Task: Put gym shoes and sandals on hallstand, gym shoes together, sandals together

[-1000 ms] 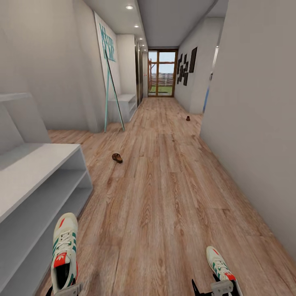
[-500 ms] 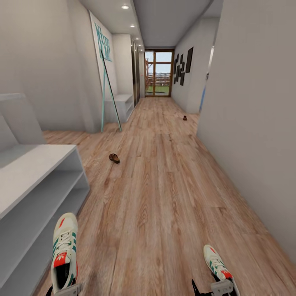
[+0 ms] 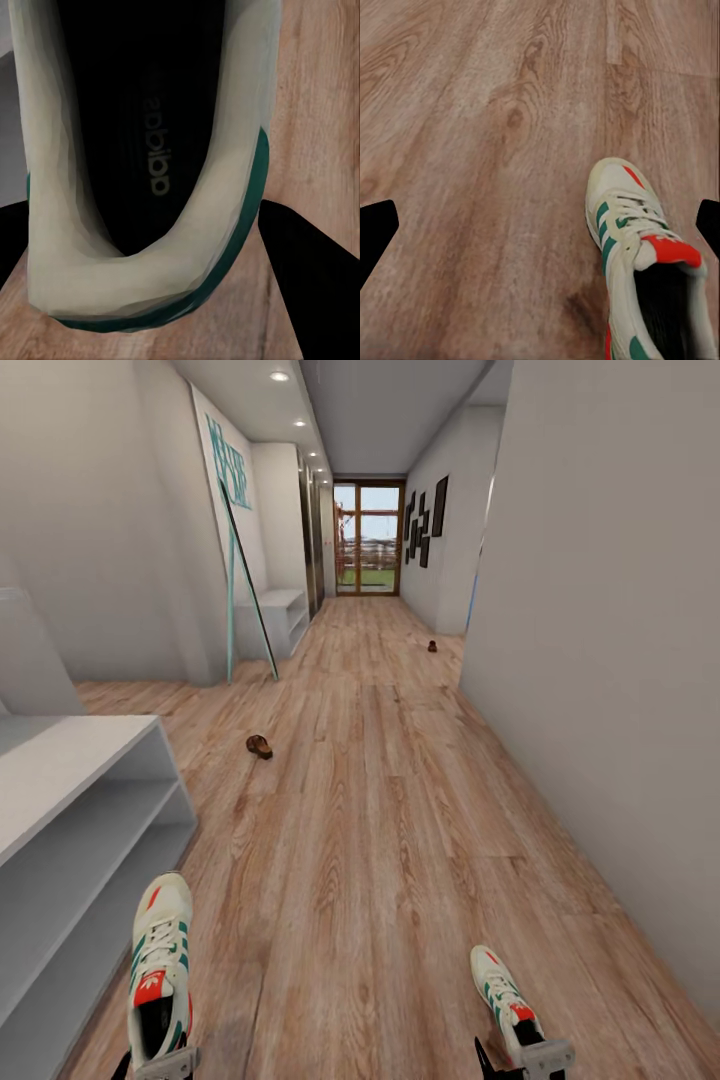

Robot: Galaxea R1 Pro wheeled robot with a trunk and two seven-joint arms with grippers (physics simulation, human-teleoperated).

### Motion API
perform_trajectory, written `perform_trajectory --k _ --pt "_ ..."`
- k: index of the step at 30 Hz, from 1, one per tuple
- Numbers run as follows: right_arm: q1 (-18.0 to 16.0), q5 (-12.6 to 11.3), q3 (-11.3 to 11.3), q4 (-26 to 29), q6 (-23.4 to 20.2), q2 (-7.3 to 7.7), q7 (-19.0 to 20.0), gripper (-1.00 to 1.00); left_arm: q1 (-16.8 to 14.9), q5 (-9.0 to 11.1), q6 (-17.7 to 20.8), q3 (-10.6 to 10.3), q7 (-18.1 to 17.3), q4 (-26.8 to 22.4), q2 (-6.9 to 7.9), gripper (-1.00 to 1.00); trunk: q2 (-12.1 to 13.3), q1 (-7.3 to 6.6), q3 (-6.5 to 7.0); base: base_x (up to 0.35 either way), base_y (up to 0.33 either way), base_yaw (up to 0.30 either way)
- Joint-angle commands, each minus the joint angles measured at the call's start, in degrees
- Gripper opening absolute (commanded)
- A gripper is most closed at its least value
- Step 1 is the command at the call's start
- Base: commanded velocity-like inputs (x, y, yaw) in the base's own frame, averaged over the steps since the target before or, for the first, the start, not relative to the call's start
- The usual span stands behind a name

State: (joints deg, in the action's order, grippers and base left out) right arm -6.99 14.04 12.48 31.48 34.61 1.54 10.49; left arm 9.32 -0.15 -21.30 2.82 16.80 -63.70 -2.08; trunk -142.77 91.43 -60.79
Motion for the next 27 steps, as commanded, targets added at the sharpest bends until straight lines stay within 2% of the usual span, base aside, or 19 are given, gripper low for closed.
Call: perform_trajectory --k 1,3,6,8,9,10,11,12,13,14,15,19,23,24,25,26,27 --pt "-0.04 0.28 0.46 0.30 0.01 0.93 0.55 1.00 -0.16 0.03 0.14 -0.03 -0.05 -0.45 -0.03 -1.00 -0.02 -0.01 -0.04 -0.001 -0.002 -0.001" --pt "-0.09 0.28 0.50 1.55 -1.12 3.30 0.57 1.00 -0.56 0.08 0.65 -0.12 -0.12 -1.53 -0.05 -1.00 -0.02 -0.01 -0.04 0.000 -0.001 0.000" --pt "-0.11 0.29 0.52 3.75 -4.11 4.98 0.58 1.00 -0.84 0.03 1.78 -0.32 -0.17 -4.72 -0.30 -1.00 -0.02 -0.01 -0.04 0.000 0.000 0.000" --pt "-0.09 0.29 0.51 7.67 -10.76 5.86 0.60 1.00 -1.21 -0.02 6.29 -0.97 -0.20 -9.05 -0.35 -1.00 -0.02 -0.01 -0.04 0.000 0.000 0.000" --pt "-0.10 0.29 0.49 8.54 -12.18 5.94 0.65 1.00 -1.44 -0.02 7.72 -1.16 -0.22 -9.90 -0.34 -1.00 -0.02 -0.01 -0.04 0.000 0.000 0.000" --pt "-0.11 0.30 0.47 10.40 -14.95 6.06 0.72 1.00 -2.39 -0.02 10.89 -1.54 -0.29 -11.43 -0.37 -1.00 -0.02 -0.01 -0.04 0.000 0.000 0.000" --pt "-0.12 0.34 0.46 13.47 -18.46 6.17 0.83 1.00 -5.14 0.08 15.77 -1.94 -0.43 -12.98 -0.40 -1.00 -0.02 -0.01 -0.04 0.000 0.000 0.000" --pt "-0.12 0.34 0.45 14.49 -19.46 6.19 0.87 1.00 -6.32 0.13 17.28 -2.04 -0.54 -13.29 -0.43 -1.00 -0.02 -0.01 -0.04 0.000 0.000 0.000" --pt "-0.12 0.39 0.43 16.40 -21.24 6.23 0.93 1.00 -8.87 0.20 20.14 -2.25 -1.03 -13.73 -0.51 -1.00 -0.02 -0.01 -0.04 0.000 0.000 0.000" --pt "-0.12 0.42 0.39 18.68 -23.48 6.25 0.98 1.00 -12.82 0.31 23.91 -2.78 -2.46 -14.12 -0.53 -1.00 -0.02 -0.01 -0.04 0.000 0.000 0.000" --pt "-0.12 0.43 0.38 19.26 -24.10 6.26 0.99 1.00 -14.09 0.36 25.07 -2.95 -3.11 -14.20 -0.51 -1.00 -0.02 -0.01 -0.04 0.000 0.000 0.000" --pt "-0.13 0.49 0.28 22.23 -26.52 6.28 0.99 1.00 -23.34 0.62 33.63 -3.50 -8.10 -14.40 -0.53 -1.00 -0.02 -0.01 -0.04 0.000 0.000 0.000" --pt "-0.13 0.54 0.34 23.93 -27.17 6.34 0.95 1.00 -32.77 0.51 41.04 -4.07 -9.70 -14.31 -0.65 -1.00 -0.02 -0.01 -0.04 0.000 0.000 0.000" --pt "-0.13 0.54 0.32 24.17 -27.32 6.35 0.95 1.00 -33.57 0.42 41.73 -4.29 -9.77 -14.30 -0.68 -1.00 -0.02 -0.01 -0.04 0.000 0.000 0.000" --pt "-0.13 0.50 0.28 24.63 -28.20 6.36 0.96 1.00 -35.16 0.31 43.17 -5.50 -9.91 -14.26 -0.67 -1.00 -0.02 -0.01 -0.04 0.000 0.000 0.000" --pt "-0.13 0.42 0.12 24.94 -30.02 6.27 0.98 1.00 -36.09 0.16 44.06 -7.79 -9.98 -14.26 -0.57 -1.00 -0.02 -0.01 -0.04 0.000 0.000 0.000" --pt "-0.13 0.40 0.10 24.98 -30.47 6.24 0.99 1.00 -36.18 0.12 44.20 -8.34 -9.99 -14.33 -0.55 -1.00 -0.02 -0.01 -0.04 0.000 0.000 0.000"
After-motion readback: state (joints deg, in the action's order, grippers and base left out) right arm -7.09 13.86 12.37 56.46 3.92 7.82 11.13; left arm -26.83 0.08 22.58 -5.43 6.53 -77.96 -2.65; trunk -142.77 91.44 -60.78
